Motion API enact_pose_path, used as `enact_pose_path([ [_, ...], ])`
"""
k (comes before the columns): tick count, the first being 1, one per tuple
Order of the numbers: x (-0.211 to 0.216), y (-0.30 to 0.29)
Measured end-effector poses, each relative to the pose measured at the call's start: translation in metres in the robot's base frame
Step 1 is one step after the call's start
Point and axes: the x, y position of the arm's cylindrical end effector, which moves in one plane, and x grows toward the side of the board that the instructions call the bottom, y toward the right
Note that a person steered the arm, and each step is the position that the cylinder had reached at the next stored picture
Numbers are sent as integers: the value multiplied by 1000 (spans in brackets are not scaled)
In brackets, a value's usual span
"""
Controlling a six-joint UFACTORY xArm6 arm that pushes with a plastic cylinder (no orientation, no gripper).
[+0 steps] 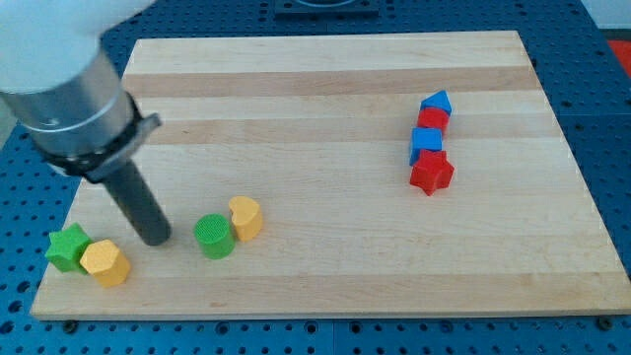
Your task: Separate yellow heart from green circle
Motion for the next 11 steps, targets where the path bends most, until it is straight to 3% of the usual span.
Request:
enact_pose_path([
  [2,51,82],
  [4,60,177],
  [6,9,174],
  [9,-18,46],
  [10,-19,37],
  [11,-32,71],
])
